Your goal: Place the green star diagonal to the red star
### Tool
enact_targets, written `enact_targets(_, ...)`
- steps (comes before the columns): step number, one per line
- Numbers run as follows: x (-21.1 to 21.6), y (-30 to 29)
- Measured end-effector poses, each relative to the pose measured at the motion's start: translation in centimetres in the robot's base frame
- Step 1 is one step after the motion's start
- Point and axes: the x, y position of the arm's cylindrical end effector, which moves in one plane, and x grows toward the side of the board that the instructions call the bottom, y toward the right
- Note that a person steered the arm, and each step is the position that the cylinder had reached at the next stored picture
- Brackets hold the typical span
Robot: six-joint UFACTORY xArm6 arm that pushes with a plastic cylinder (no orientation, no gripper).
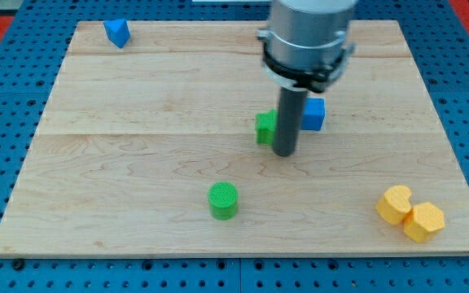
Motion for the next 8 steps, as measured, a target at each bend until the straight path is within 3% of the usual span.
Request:
enact_targets(2, -3.9, -3.8)
enact_targets(3, -2.0, -3.7)
enact_targets(6, -12.0, -3.8)
enact_targets(8, -14.3, -3.9)
